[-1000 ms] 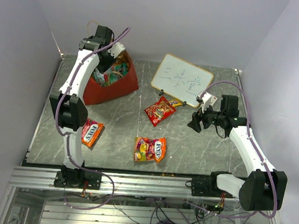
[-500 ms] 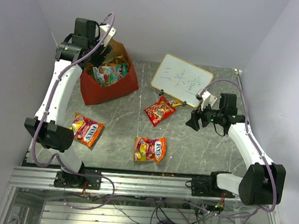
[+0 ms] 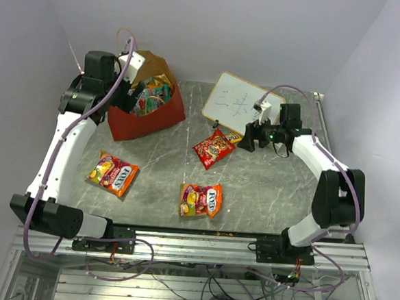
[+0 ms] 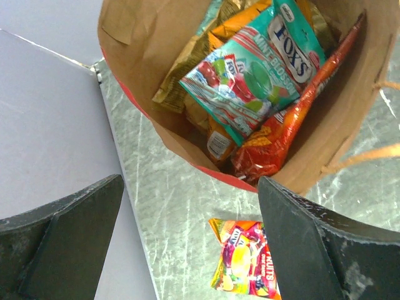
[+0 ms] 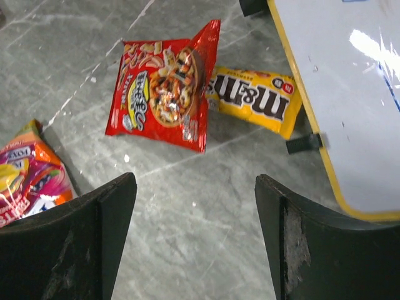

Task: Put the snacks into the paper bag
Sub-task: Pick up the snack from the center of the board.

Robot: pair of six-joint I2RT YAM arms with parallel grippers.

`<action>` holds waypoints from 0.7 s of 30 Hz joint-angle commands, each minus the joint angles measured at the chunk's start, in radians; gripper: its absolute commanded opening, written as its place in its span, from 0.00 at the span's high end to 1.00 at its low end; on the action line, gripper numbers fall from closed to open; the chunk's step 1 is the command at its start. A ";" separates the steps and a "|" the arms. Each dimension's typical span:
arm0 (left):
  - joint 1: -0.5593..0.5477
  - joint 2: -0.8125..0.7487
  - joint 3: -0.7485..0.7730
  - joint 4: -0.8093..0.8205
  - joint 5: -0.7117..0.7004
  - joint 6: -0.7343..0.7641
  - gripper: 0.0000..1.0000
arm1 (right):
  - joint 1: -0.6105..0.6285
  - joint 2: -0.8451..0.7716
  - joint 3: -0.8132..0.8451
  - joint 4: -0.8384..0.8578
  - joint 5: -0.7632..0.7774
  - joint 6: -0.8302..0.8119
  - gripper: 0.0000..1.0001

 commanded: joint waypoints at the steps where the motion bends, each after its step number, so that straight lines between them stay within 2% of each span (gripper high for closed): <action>1: 0.012 -0.083 -0.090 0.083 0.069 -0.027 0.00 | 0.047 0.115 0.092 0.015 0.015 0.056 0.23; 12: 0.058 -0.197 -0.192 0.101 0.154 -0.047 0.00 | 0.139 0.326 0.242 -0.038 0.027 0.052 0.27; 21: 0.091 -0.225 -0.242 0.104 0.193 -0.058 0.00 | 0.185 0.419 0.301 -0.072 -0.012 0.042 0.42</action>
